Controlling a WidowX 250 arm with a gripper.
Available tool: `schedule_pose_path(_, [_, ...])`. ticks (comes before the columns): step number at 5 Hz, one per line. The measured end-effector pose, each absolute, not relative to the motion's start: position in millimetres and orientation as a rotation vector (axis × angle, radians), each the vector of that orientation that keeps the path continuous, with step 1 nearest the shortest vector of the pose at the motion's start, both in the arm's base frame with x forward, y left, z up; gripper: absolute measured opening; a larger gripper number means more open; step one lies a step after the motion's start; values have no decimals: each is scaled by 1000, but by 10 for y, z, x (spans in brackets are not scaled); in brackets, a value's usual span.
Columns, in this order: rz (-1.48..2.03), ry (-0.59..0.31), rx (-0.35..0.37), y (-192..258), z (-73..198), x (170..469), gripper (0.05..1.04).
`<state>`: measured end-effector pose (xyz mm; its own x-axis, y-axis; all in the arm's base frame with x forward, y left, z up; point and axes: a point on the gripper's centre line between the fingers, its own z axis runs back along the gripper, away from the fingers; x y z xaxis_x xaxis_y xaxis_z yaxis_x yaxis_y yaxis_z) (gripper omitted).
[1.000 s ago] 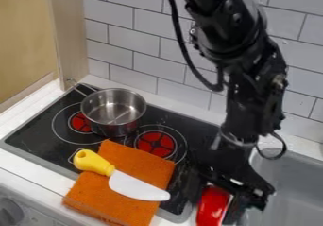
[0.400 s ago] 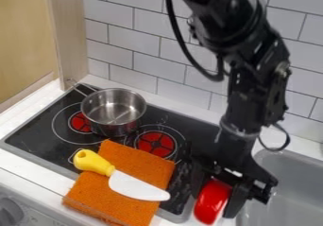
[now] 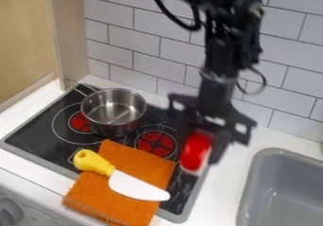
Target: Move the red thing inside the silver pot
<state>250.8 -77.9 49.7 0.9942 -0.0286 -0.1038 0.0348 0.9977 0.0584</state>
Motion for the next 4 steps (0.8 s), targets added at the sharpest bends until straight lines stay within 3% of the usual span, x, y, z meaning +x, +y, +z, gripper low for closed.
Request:
schedule_pose_path(2, [152,82,91,-29,694,2792,558])
schedule_pose_path(4, [224,94,102,349,554,2943,558])
